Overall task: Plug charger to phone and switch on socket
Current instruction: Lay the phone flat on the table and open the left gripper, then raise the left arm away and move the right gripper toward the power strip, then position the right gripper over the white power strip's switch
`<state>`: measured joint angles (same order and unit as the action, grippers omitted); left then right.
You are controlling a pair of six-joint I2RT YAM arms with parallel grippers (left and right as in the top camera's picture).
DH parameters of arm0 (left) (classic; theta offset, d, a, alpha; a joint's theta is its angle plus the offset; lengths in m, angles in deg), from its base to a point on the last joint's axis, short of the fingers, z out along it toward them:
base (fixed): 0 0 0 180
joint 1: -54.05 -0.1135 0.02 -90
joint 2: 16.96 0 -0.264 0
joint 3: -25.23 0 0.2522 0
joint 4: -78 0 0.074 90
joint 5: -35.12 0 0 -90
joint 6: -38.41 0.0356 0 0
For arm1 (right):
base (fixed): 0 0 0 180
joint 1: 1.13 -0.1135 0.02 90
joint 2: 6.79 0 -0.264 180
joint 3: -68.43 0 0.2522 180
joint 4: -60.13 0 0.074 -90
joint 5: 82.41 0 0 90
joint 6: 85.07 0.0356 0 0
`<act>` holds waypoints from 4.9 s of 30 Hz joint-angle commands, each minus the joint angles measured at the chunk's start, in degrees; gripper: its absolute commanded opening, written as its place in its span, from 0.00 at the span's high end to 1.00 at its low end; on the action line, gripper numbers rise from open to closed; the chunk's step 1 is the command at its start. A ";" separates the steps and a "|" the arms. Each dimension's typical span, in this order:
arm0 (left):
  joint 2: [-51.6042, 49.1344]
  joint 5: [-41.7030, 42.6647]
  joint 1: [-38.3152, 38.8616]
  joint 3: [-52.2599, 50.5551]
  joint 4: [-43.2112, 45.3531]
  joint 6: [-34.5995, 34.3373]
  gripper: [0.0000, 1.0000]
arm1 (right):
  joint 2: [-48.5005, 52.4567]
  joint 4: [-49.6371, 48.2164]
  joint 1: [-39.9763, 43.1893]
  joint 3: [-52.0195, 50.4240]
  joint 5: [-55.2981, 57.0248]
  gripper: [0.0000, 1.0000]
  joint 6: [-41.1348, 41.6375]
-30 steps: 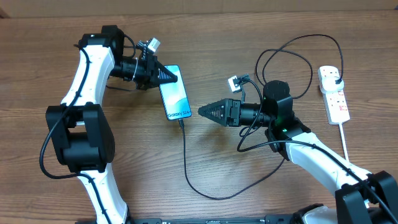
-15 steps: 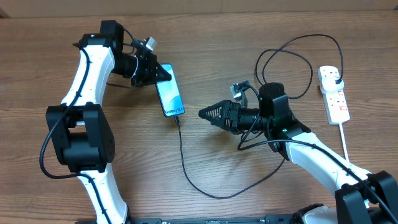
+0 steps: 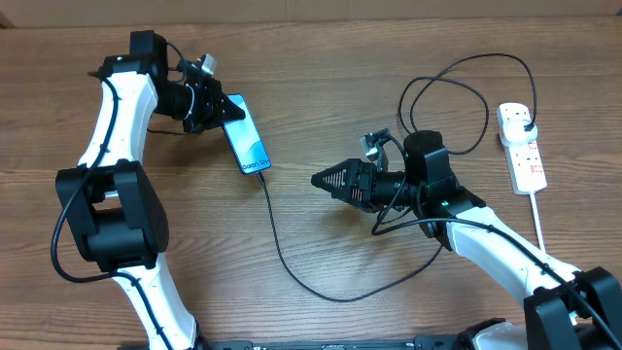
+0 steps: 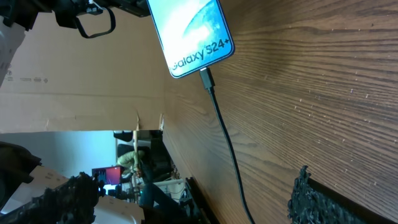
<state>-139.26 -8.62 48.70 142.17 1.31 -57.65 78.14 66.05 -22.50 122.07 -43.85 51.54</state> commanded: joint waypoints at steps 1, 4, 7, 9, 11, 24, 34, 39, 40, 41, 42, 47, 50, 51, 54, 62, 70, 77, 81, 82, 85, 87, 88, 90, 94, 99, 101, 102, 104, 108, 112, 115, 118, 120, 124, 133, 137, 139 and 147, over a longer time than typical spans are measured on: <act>-2.80 2.29 0.22 0.00 -0.17 -0.83 0.96 | 0.13 -0.02 0.07 1.01 0.44 0.00 -0.66; -5.16 3.85 0.26 -0.02 -0.74 -0.83 0.96 | 0.13 0.74 0.07 1.01 0.46 0.00 -0.70; -7.28 4.17 0.55 0.00 -0.70 -0.79 0.96 | 0.13 1.16 0.07 1.01 0.42 0.00 -1.75; -8.61 4.17 0.55 0.00 -0.68 -0.79 0.96 | 0.13 1.18 0.07 1.01 0.42 0.00 -1.75; -9.86 4.20 0.52 0.00 -0.79 -0.79 0.96 | 0.13 1.14 0.07 1.01 0.44 0.00 -1.73; -11.13 2.29 0.52 0.00 -0.15 0.28 0.96 | 0.13 1.16 0.07 1.01 0.42 0.00 -1.95; -11.13 -1.55 0.55 -0.02 -0.20 0.26 0.96 | 0.13 1.16 0.07 1.01 0.39 0.00 -1.95; -11.13 -2.14 0.55 -0.02 -0.17 0.26 0.93 | 0.13 1.16 0.07 1.01 0.42 0.00 -1.97; -11.13 -2.19 0.55 -0.02 -0.17 0.26 0.92 | 0.13 1.16 0.07 1.01 0.42 0.00 -1.97; -11.13 -2.38 0.55 -0.02 -0.17 0.24 0.91 | 0.13 1.16 0.07 1.01 0.42 0.00 -1.97; -11.13 -2.75 0.52 -0.02 -0.20 0.22 0.88 | 0.13 1.16 0.07 1.01 0.42 0.00 -1.97; -11.13 -3.69 0.55 -0.02 -0.22 0.04 0.77 | 0.13 1.16 0.07 1.01 0.39 0.00 -1.97; -11.13 -3.93 0.52 -0.02 -0.20 0.04 0.72 | 0.13 1.18 0.07 1.01 0.39 0.00 -1.97; -11.13 -4.17 0.52 -0.02 -0.20 0.02 0.71 | 0.13 1.16 0.07 1.01 0.39 0.00 -1.97; -11.13 -6.16 0.55 -0.02 -0.24 0.02 0.68 | 0.13 1.18 0.07 1.01 0.39 0.00 -1.97; -11.13 -8.61 0.55 -0.02 -0.22 0.02 0.66 | 0.13 1.18 0.07 1.01 0.39 0.00 -2.12; -11.13 -12.20 0.55 -0.02 -0.22 0.00 0.57 | 0.13 1.22 0.07 1.01 0.37 0.00 -2.12; -11.13 -15.34 0.55 -0.02 -0.26 -0.37 0.53 | 0.13 1.51 0.07 1.01 0.31 0.00 -2.12; -11.13 -15.43 0.52 -0.02 -0.20 -0.37 0.52 | 0.13 2.97 0.07 1.01 0.39 0.00 -2.29; -11.13 -15.52 0.52 -0.02 -0.11 -0.37 0.53 | 0.13 3.30 0.07 1.01 0.37 0.00 -2.89; -11.10 -15.76 0.42 0.09 0.42 -0.37 0.54 | 0.13 3.76 0.07 1.01 0.42 0.00 -3.67; -11.08 -15.80 0.13 1.11 -0.22 -0.35 0.54 | 0.13 3.89 0.07 1.01 0.37 0.04 -4.92; -11.08 -15.76 -0.15 2.40 -1.38 -0.35 0.54 | 0.11 3.93 0.07 1.01 0.39 0.07 -5.25; -11.02 -15.76 -0.68 6.25 -4.74 -0.26 0.54 | 0.11 4.48 0.07 1.01 0.42 0.11 -6.58; -10.21 -15.78 -1.22 17.03 -12.61 1.81 0.54 | 0.04 5.35 0.07 1.01 0.42 0.11 -8.20; -6.93 -15.78 -0.96 32.83 -20.28 2.21 0.53 | -0.17 5.90 0.07 1.03 0.39 0.28 -10.73; -4.98 -15.78 -0.61 38.25 -22.38 2.19 0.51 | -0.46 6.75 0.09 1.03 0.48 0.31 -11.41; -4.00 -15.78 -0.46 40.41 -23.08 2.21 0.50 | -0.74 7.26 0.07 1.05 0.66 0.33 -11.96; -1.84 -15.78 -0.24 44.33 -24.46 2.21 0.47 | -1.64 9.18 0.07 1.11 2.19 0.35 -13.16; 3.10 -14.53 -0.26 47.60 -25.35 2.19 0.43 | -5.33 17.25 0.07 2.45 8.02 0.35 -16.94; 7.87 -13.60 -0.26 47.60 -25.38 2.21 0.41 | -10.67 30.08 0.07 6.75 17.55 0.35 -21.94; 9.68 -13.86 -0.26 47.60 -25.20 2.25 0.19 | -13.42 36.39 0.09 9.75 22.56 0.35 -22.77; 9.92 -13.86 -0.26 47.60 -25.35 2.25 0.12 | -15.41 41.38 0.13 12.57 25.86 0.35 -22.97; 9.81 -13.88 -0.26 47.58 -25.86 2.25 0.10 | -16.46 44.50 0.13 14.47 27.80 0.35 -23.67; 9.79 -14.97 -0.26 47.58 -26.71 2.23 0.00 | -17.75 50.95 0.50 18.97 32.48 0.39 -24.41; 9.79 -21.35 -0.26 47.58 -26.99 2.23 0.00 | -17.75 59.41 10.91 27.43 34.67 0.69 -24.63; 9.79 -21.62 -0.26 47.58 -26.97 2.23 0.01 | -17.73 60.02 18.51 27.45 33.51 0.88 -24.92; 9.79 -21.62 -0.26 47.58 -26.97 2.23 0.00 | -17.70 59.87 21.90 27.45 32.17 0.92 -26.12; 9.79 -21.62 -0.26 47.58 -26.99 2.23 0.00 | -15.19 57.92 36.35 27.43 25.73 0.96 -29.09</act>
<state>-129.36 -29.69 48.05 189.35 -25.62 -55.91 61.51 124.93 9.46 148.10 -13.58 25.05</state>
